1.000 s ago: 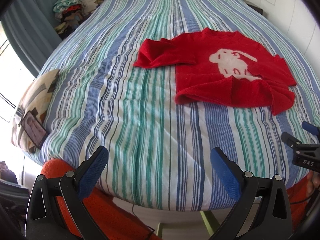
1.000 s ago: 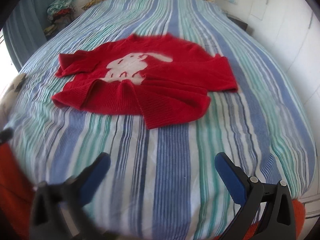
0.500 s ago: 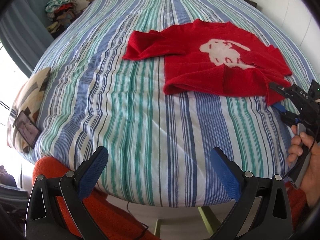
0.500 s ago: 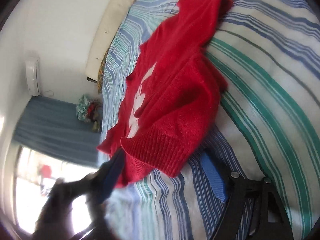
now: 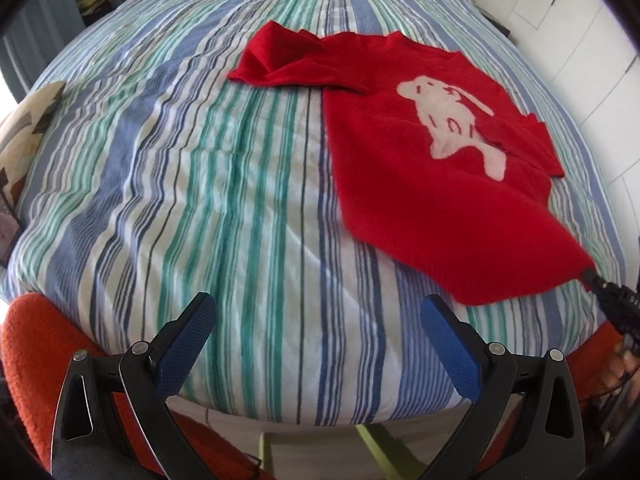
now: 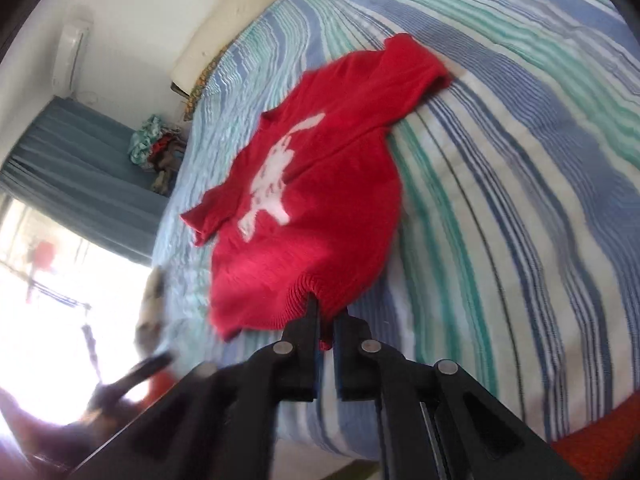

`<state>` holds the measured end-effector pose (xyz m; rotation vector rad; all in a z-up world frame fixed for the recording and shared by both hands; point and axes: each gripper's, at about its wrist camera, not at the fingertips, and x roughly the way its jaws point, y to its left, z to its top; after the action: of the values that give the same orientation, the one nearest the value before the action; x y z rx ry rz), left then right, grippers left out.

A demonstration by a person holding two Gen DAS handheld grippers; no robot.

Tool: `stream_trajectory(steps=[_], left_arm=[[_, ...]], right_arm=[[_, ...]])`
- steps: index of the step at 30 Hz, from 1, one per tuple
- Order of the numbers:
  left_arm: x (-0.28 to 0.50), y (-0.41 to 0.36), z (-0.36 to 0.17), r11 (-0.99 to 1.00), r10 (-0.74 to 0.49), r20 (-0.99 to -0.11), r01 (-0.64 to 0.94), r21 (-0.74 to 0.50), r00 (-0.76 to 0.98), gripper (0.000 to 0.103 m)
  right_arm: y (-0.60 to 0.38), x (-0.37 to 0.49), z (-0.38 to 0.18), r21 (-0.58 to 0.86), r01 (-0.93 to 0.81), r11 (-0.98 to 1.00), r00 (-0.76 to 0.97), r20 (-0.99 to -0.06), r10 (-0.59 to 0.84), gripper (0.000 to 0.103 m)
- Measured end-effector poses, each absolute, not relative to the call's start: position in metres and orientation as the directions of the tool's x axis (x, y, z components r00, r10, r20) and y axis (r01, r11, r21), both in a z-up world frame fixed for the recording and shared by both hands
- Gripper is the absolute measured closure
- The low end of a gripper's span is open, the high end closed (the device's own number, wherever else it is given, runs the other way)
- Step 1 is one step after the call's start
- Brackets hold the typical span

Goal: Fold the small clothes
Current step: 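Grasp the hem of the red rabbit sweater with the right tool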

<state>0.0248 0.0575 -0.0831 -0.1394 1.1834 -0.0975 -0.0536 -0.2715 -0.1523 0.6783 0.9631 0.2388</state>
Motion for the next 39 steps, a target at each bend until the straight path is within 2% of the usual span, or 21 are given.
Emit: stream_trajectory(steps=[4, 8, 13, 15, 18, 21, 27, 31, 34, 36, 38, 39], left_arm=[[0.048, 0.056, -0.104, 0.915, -0.382, -0.854, 0.014, -0.404, 0.352, 0.001], [0.074, 0.048, -0.132, 0.821, -0.533, -0.774, -0.009, -0.57, 0.341, 0.002], [0.133, -0.003, -0.11, 0.635, -0.743, -0.587, 0.061, -0.77, 0.321, 0.002], [0.152, -0.03, -0.092, 0.613, -0.777, -0.556, 0.152, -0.776, 0.297, 0.002], [0.166, -0.052, -0.078, 0.659, -0.749, -0.6, 0.22, -0.72, 0.281, 0.002], [0.156, -0.034, -0.072, 0.68, -0.728, -0.613, 0.214, -0.701, 0.306, 0.002], [0.11, 0.033, -0.092, 0.68, -0.704, -0.62, 0.08, -0.729, 0.346, 0.002], [0.107, 0.008, -0.094, 0.644, -0.754, -0.591, 0.147, -0.751, 0.286, 0.002], [0.115, -0.022, -0.108, 0.678, -0.733, -0.638, 0.166, -0.716, 0.236, 0.003], [0.118, -0.032, -0.12, 0.702, -0.711, -0.67, 0.152, -0.696, 0.214, 0.008], [0.119, -0.038, -0.128, 0.699, -0.715, -0.674, 0.142, -0.701, 0.186, 0.022], [0.12, -0.041, -0.131, 0.701, -0.713, -0.679, 0.145, -0.698, 0.177, 0.024]], right_arm=[[-0.281, -0.054, -0.18, 0.655, 0.15, 0.741, 0.566, -0.671, 0.479, 0.097], [-0.279, -0.045, -0.188, 0.717, 0.126, 0.685, 0.616, -0.598, 0.513, 0.097], [-0.286, -0.04, -0.193, 0.706, 0.135, 0.696, 0.626, -0.605, 0.493, 0.097], [-0.288, -0.039, -0.198, 0.699, 0.154, 0.698, 0.621, -0.618, 0.482, 0.097], [-0.292, -0.038, -0.203, 0.7, 0.176, 0.692, 0.623, -0.624, 0.472, 0.097], [-0.297, -0.041, -0.204, 0.702, 0.188, 0.687, 0.627, -0.624, 0.466, 0.097], [-0.3, -0.041, -0.21, 0.704, 0.21, 0.678, 0.609, -0.637, 0.473, 0.097], [-0.297, -0.038, -0.212, 0.697, 0.214, 0.684, 0.597, -0.648, 0.474, 0.097], [-0.296, -0.038, -0.209, 0.692, 0.213, 0.69, 0.605, -0.648, 0.463, 0.097], [-0.298, -0.041, -0.207, 0.688, 0.215, 0.693, 0.613, -0.648, 0.453, 0.097], [-0.299, -0.043, -0.205, 0.687, 0.214, 0.695, 0.621, -0.645, 0.446, 0.097], [-0.298, -0.043, -0.204, 0.685, 0.211, 0.697, 0.623, -0.644, 0.444, 0.097]])
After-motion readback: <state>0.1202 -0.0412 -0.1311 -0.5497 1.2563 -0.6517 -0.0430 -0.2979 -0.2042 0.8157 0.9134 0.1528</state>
